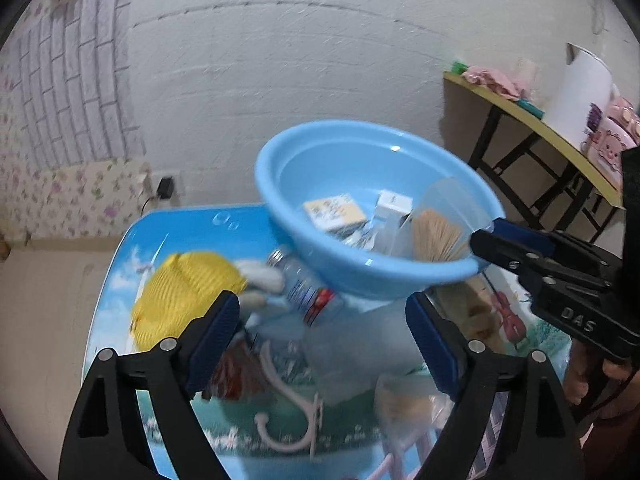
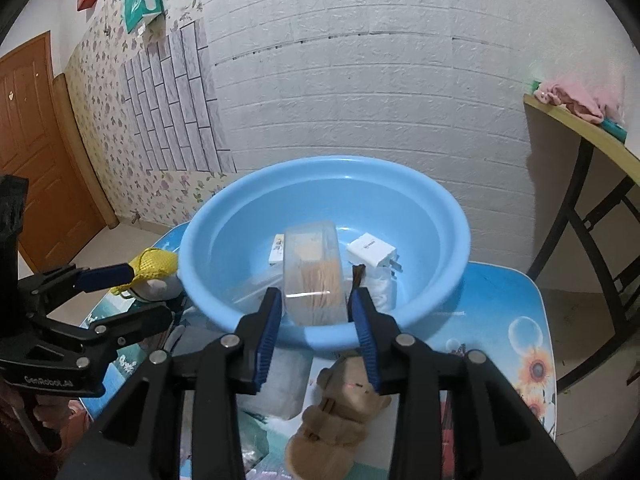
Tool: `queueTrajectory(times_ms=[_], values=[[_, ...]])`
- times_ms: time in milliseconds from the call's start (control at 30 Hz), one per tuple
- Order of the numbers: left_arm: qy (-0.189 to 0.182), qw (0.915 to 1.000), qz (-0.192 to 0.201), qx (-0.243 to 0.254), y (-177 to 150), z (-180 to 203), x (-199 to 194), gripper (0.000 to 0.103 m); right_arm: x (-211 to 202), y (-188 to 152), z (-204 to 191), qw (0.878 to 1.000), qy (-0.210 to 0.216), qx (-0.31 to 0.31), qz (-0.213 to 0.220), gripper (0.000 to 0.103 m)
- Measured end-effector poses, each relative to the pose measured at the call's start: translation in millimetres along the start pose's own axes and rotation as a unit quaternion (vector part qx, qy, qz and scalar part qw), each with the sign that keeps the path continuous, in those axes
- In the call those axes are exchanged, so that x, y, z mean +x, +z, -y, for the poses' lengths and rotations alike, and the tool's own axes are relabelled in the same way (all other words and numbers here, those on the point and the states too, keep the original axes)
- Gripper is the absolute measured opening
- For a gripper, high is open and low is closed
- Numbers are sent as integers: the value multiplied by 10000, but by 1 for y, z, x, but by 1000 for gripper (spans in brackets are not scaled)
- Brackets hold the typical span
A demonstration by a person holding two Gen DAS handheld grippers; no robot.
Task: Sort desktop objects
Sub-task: 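Open the right tool to drop the toothpick box into the basin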
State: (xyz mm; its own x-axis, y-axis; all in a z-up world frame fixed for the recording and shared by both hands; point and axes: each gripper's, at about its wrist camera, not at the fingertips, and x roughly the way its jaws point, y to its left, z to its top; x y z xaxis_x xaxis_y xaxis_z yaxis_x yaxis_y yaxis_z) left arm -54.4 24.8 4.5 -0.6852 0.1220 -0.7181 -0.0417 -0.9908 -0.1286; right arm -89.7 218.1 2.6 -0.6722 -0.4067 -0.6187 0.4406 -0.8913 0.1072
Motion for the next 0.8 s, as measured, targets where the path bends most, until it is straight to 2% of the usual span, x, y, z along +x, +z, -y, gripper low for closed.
queueTrajectory(times_ms=[200,300,500,700,800], values=[[181,9997,-100,-156,-11,-6,-5,85,-9,-6,-7,9999,115,-21,-104,40],[212,9995,-135,-175,-18,-8,-7,85,-16,-10,-10,10000,-11,-1,-30,40],[138,9997,52,-172,-25,-8,-17,85,-26,-17,-25,9997,-96,-245,-10,40],[201,9996,54,-179,-30,-10,-21,85,-15,-30,-32,9983,-55,-374,-449,40],[241,9996,5,-160,-35,-11,-20,85,-13,-35,-32,9981,-30,-318,-520,40]])
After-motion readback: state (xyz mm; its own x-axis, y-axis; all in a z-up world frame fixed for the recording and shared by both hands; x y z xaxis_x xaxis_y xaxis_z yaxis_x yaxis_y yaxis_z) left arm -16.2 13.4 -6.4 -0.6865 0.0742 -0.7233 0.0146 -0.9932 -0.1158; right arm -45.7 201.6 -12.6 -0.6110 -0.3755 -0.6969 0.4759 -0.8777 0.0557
